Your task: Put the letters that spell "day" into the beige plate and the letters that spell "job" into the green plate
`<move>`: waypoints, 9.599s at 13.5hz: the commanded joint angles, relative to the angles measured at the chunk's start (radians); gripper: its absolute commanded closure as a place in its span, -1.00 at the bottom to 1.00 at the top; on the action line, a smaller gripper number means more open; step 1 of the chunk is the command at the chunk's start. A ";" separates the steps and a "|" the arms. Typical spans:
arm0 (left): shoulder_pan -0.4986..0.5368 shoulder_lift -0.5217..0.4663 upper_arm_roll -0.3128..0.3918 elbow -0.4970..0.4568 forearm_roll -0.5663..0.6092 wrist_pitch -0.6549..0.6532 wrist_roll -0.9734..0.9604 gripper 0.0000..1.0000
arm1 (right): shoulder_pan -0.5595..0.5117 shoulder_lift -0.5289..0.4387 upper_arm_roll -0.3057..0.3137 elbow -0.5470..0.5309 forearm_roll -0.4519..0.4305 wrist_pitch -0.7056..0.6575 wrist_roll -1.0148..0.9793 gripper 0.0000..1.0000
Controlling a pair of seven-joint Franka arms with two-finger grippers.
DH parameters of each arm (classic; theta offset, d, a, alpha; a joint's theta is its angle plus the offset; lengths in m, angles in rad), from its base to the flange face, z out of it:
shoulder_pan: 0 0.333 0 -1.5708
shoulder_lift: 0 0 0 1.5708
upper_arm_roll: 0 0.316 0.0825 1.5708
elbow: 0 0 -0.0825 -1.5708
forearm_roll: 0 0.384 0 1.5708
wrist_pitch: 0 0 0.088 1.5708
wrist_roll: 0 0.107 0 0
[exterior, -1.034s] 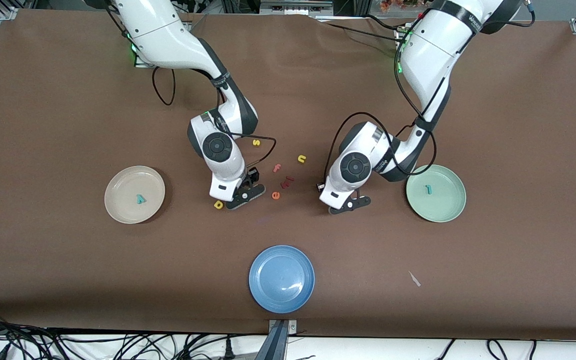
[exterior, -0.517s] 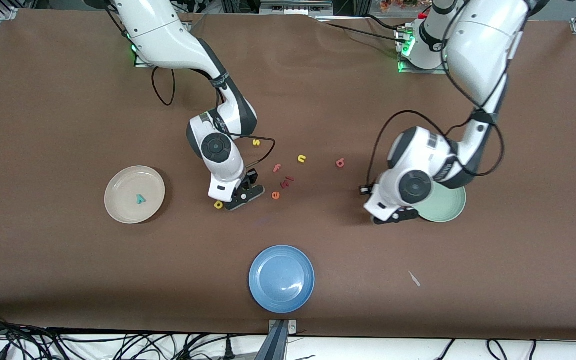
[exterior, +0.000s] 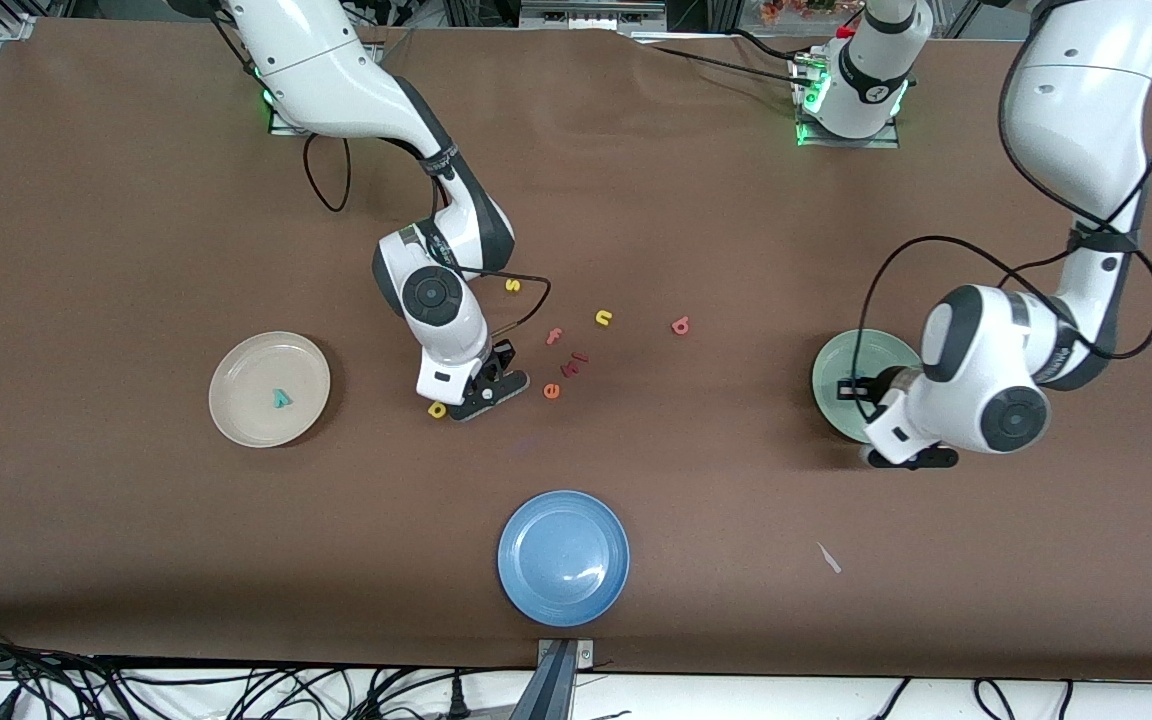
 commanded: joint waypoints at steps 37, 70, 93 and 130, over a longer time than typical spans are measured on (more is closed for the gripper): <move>-0.174 0.010 -0.333 -0.346 0.141 0.488 -0.915 -0.40 | -0.127 -0.081 -0.214 0.069 0.256 -0.329 0.249 -1.00; 0.016 -0.087 -0.319 -0.162 0.150 0.105 -0.561 1.00 | 0.005 0.055 -0.180 0.046 0.332 -0.062 0.737 0.71; 0.346 -0.133 -0.395 -0.121 0.288 -0.011 -0.094 -1.00 | -0.024 -0.196 -0.495 -0.109 0.312 -0.406 -0.086 -1.00; -0.135 -0.652 0.160 -0.096 0.021 -0.191 0.086 -1.00 | -0.015 -0.172 -0.493 -0.015 0.310 -0.498 -0.090 -1.00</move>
